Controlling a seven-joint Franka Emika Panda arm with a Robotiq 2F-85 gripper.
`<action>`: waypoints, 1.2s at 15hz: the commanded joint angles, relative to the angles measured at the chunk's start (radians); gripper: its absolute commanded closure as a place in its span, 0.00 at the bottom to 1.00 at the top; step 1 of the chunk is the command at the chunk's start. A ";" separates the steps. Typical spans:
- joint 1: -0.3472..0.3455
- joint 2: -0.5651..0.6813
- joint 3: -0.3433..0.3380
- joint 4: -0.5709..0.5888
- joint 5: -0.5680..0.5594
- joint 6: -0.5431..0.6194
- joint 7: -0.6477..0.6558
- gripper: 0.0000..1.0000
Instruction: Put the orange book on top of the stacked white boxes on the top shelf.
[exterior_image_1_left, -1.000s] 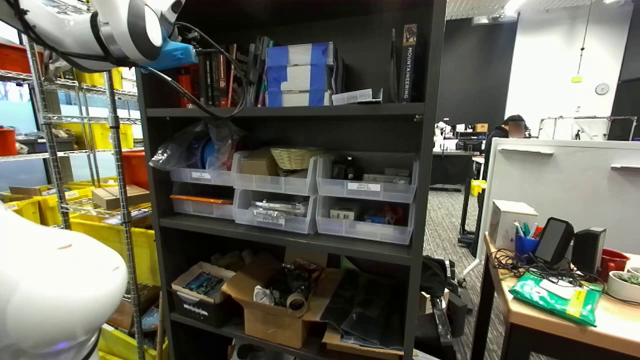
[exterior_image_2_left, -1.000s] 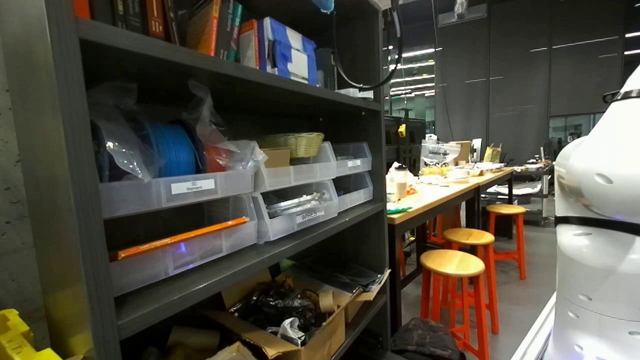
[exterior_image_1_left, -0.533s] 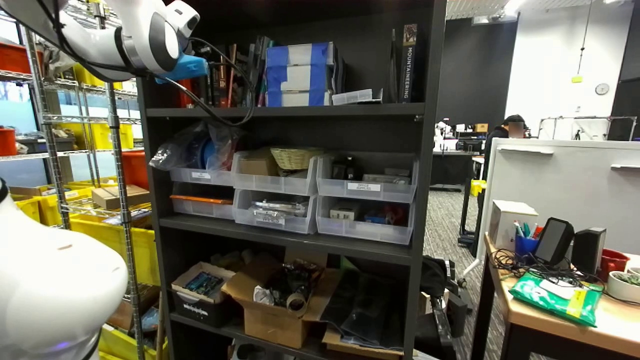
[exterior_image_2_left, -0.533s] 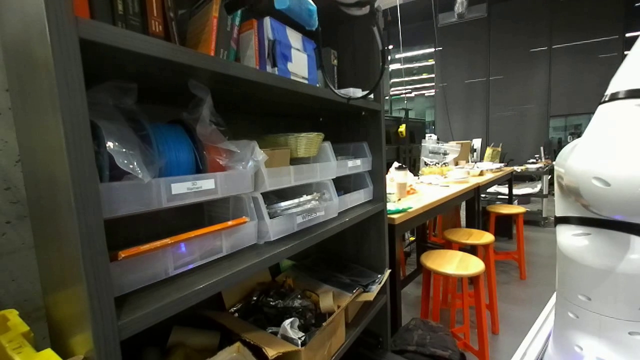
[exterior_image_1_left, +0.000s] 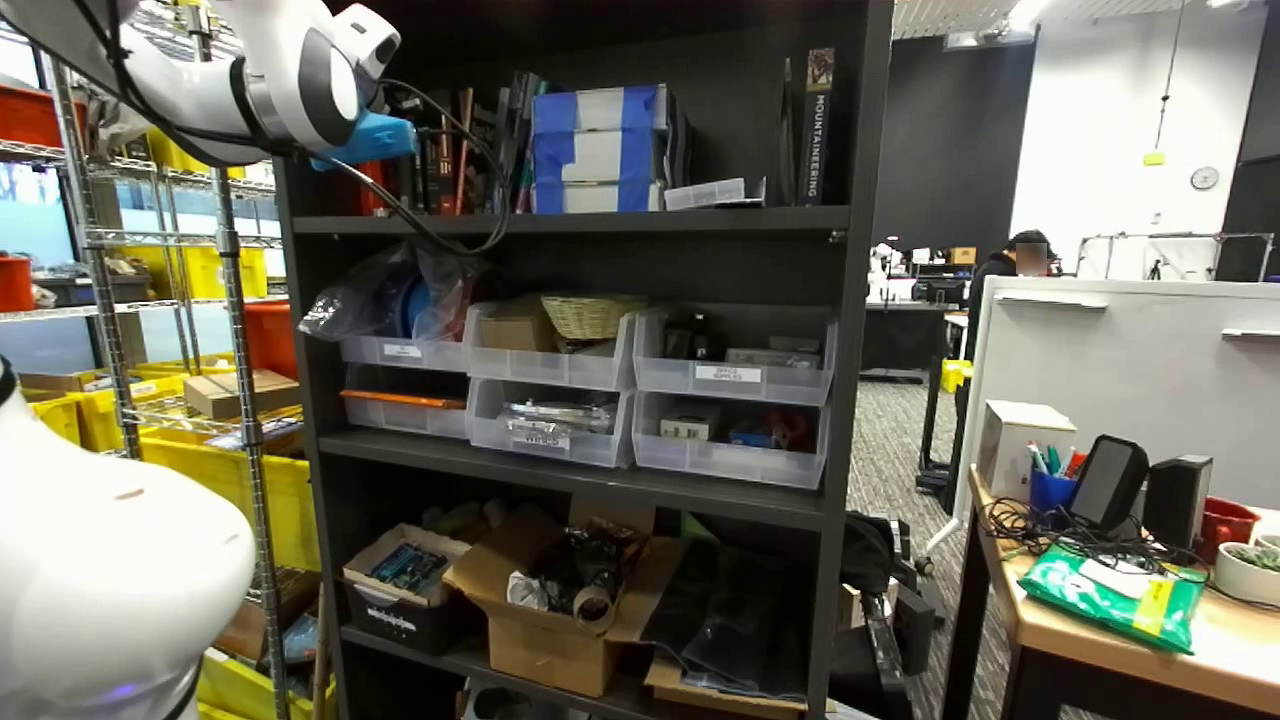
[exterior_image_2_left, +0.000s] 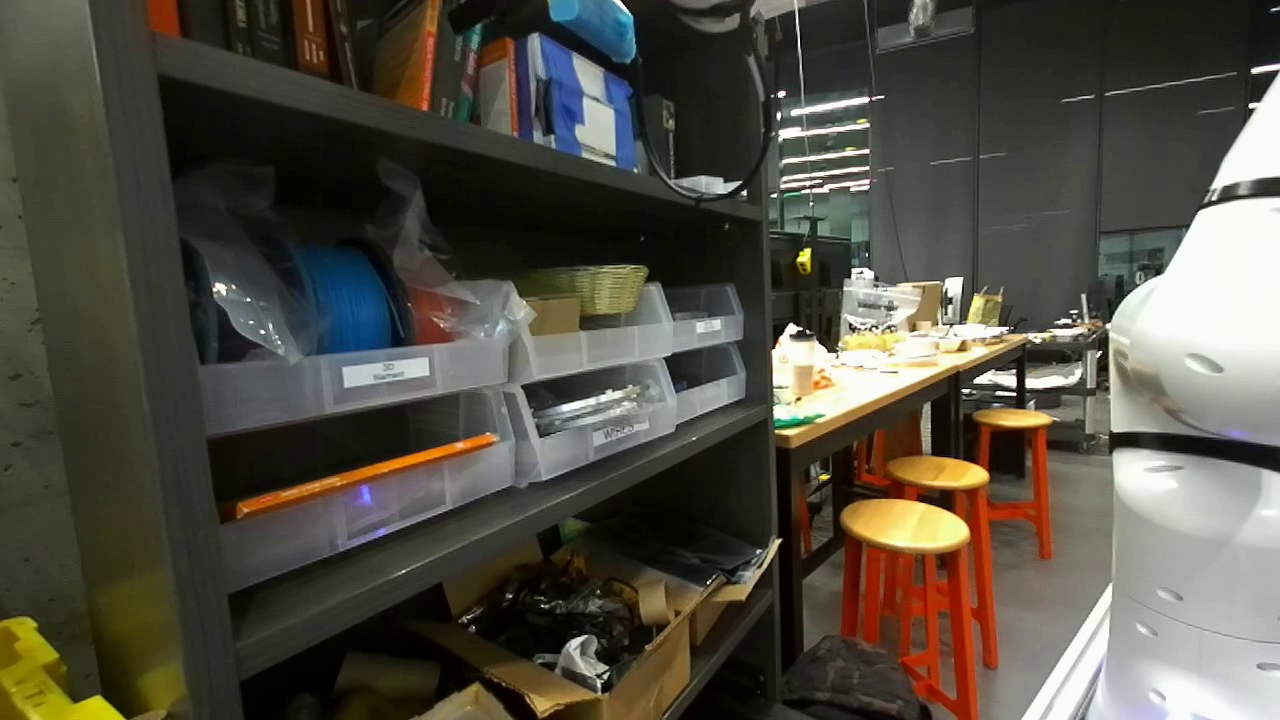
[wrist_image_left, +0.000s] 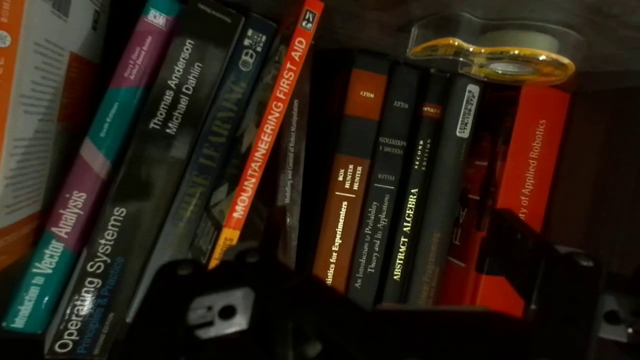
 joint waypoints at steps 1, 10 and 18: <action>-0.001 -0.030 -0.007 -0.033 -0.036 -0.002 -0.004 0.00; 0.161 -0.005 -0.160 -0.059 -0.025 0.024 -0.224 0.00; 0.286 0.060 -0.280 -0.010 -0.006 0.036 -0.350 0.00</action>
